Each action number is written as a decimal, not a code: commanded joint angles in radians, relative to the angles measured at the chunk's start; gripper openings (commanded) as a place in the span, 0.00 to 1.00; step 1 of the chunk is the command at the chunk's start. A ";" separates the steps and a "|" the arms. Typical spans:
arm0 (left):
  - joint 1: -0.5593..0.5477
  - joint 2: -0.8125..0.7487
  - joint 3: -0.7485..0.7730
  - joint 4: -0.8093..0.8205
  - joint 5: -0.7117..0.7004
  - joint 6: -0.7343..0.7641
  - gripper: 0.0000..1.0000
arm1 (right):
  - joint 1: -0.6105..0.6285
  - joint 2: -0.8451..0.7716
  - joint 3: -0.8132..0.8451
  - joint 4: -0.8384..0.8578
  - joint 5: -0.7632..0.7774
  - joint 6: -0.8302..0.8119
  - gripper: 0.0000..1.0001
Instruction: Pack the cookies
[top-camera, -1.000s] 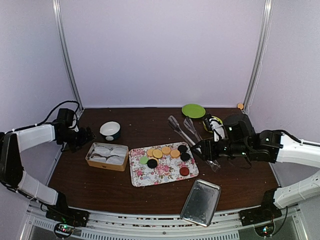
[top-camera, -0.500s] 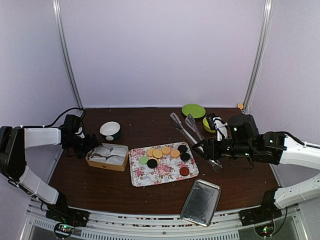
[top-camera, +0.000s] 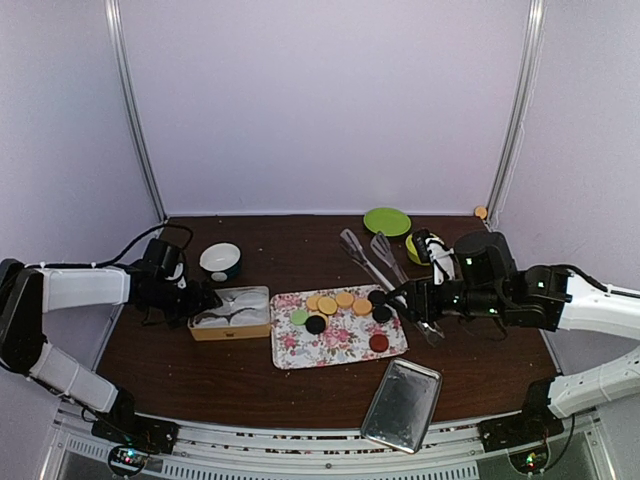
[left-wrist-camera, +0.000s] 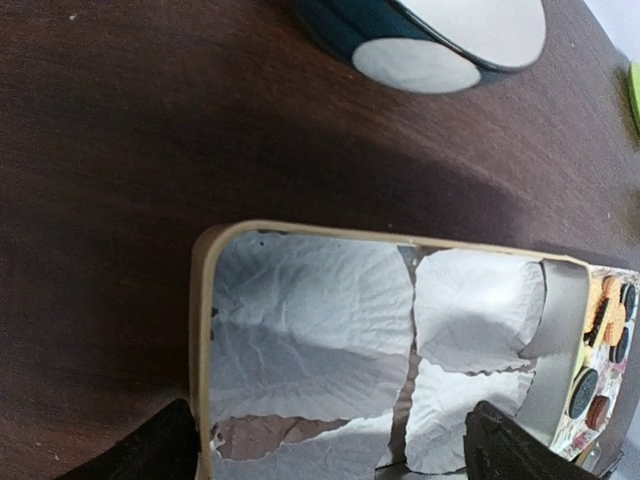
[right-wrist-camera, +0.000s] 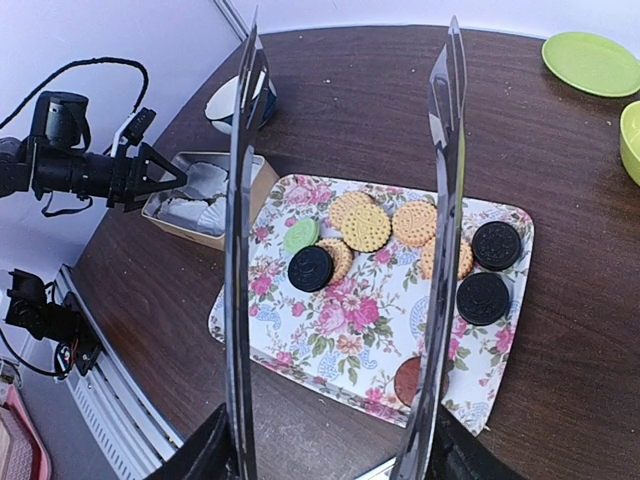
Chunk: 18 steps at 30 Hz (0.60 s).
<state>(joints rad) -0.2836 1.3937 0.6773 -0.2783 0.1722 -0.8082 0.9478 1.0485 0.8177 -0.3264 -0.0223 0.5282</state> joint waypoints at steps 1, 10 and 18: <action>-0.054 -0.034 -0.004 0.044 0.004 -0.023 0.95 | 0.006 -0.006 -0.008 0.013 0.016 0.005 0.57; -0.148 -0.038 0.030 0.033 -0.017 -0.012 0.95 | 0.005 -0.013 -0.004 -0.009 0.028 0.001 0.57; -0.160 -0.131 0.038 -0.062 -0.058 0.012 0.95 | 0.005 -0.032 0.004 -0.041 0.050 0.000 0.57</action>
<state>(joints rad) -0.4358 1.3479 0.6773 -0.3004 0.1513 -0.8192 0.9478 1.0466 0.8162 -0.3553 -0.0132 0.5278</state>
